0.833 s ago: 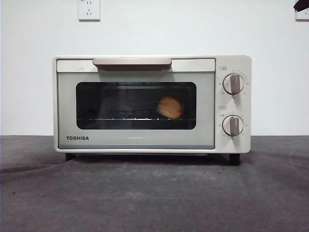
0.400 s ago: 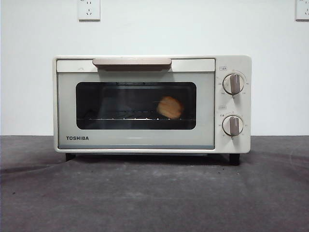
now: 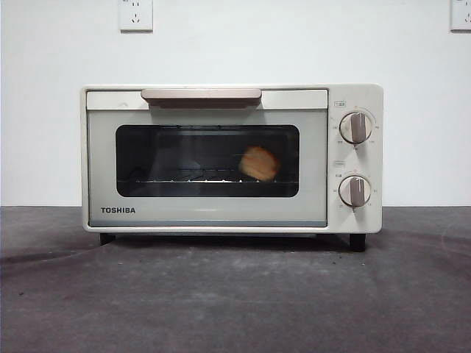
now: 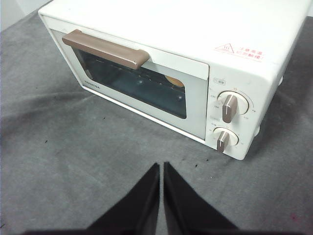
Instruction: The left arm flap open the oven, the right arm pick bread and place it into oven, the left arm flap close the oven
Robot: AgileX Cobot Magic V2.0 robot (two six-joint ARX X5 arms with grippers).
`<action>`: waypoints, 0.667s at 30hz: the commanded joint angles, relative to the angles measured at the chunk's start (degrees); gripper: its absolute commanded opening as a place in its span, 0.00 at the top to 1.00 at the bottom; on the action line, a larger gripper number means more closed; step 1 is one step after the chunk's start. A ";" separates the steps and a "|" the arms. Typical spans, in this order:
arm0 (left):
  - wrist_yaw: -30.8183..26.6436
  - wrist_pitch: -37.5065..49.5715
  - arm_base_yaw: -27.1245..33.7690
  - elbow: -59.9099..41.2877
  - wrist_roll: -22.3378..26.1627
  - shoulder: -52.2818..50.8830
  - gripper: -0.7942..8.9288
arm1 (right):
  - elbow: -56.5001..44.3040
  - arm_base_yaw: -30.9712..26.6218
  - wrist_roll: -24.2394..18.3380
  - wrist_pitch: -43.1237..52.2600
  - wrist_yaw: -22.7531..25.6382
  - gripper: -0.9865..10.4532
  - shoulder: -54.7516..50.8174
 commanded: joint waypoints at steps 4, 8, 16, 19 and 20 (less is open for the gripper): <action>-0.17 0.61 -0.11 1.18 0.72 0.28 0.91 | 1.05 0.31 0.57 0.61 0.02 0.91 0.20; -0.20 0.68 -0.11 1.18 1.27 -0.85 0.91 | 1.05 0.31 0.57 0.63 0.02 0.91 0.20; -9.11 28.87 5.40 -9.14 6.40 -12.15 0.91 | 1.05 0.31 0.57 0.63 0.02 0.91 0.20; -14.49 41.35 7.45 -16.94 6.43 -16.94 0.91 | 1.05 0.31 0.57 0.63 0.02 0.91 0.22; -16.57 44.30 8.02 -19.52 6.43 -18.47 0.91 | 1.05 0.31 0.57 0.63 0.02 0.91 0.22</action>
